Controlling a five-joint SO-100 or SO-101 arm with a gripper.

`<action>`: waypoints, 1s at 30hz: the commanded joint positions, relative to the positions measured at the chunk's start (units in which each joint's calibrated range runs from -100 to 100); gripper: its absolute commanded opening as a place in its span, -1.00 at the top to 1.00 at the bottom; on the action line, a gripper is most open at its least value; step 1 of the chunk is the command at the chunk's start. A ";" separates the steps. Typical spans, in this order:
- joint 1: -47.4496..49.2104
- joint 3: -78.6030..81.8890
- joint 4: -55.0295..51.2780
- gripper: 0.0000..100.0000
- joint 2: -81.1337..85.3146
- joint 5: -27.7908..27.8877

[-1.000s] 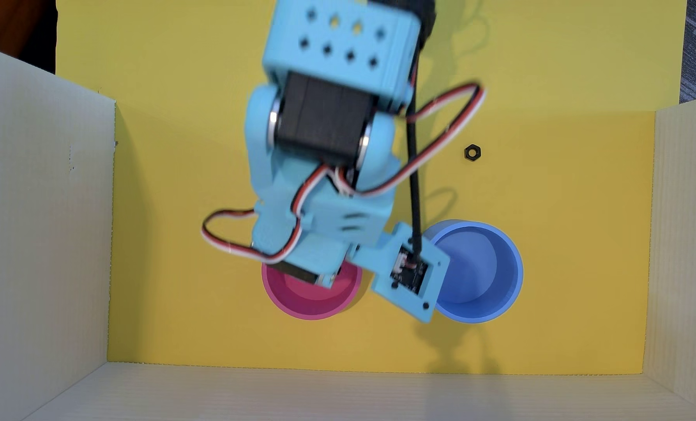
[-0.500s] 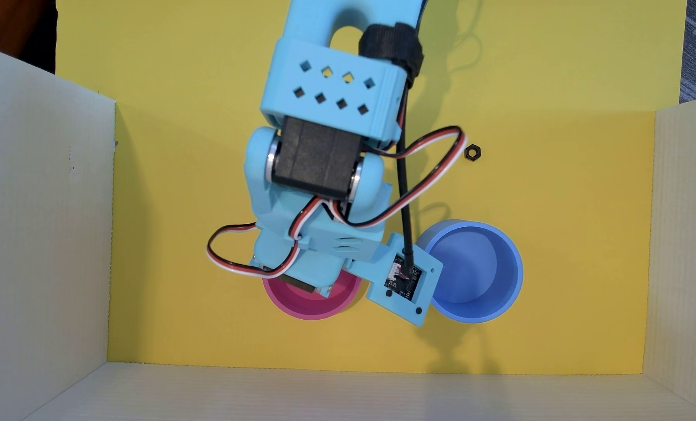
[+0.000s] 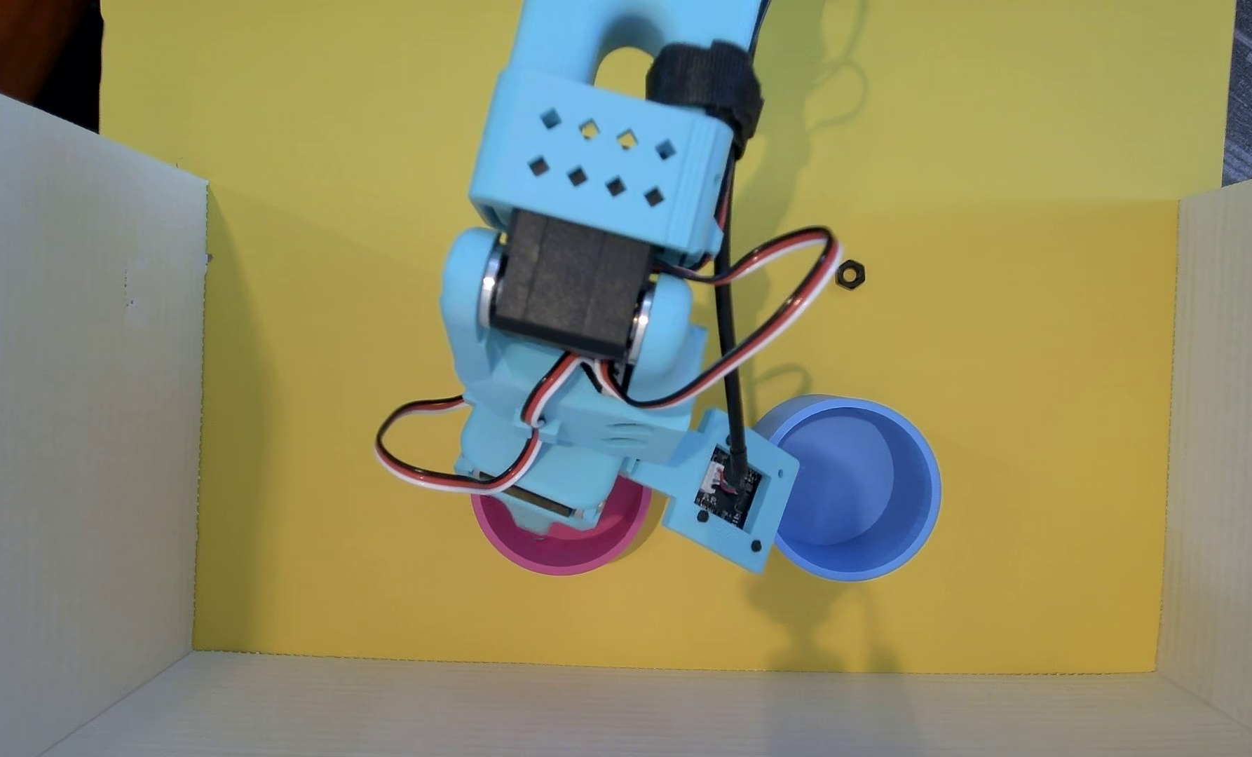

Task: Pick up the bolt and place it in the pink box

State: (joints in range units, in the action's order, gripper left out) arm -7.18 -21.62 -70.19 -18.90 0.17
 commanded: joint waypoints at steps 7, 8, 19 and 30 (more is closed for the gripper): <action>0.12 8.82 -5.10 0.97 17.13 2.56; 0.04 12.89 -5.10 0.97 21.68 2.56; 3.58 65.99 16.52 0.97 73.70 1.99; 10.79 94.67 21.50 0.97 108.21 1.99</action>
State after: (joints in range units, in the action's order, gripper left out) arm 2.59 69.73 -49.46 82.03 2.37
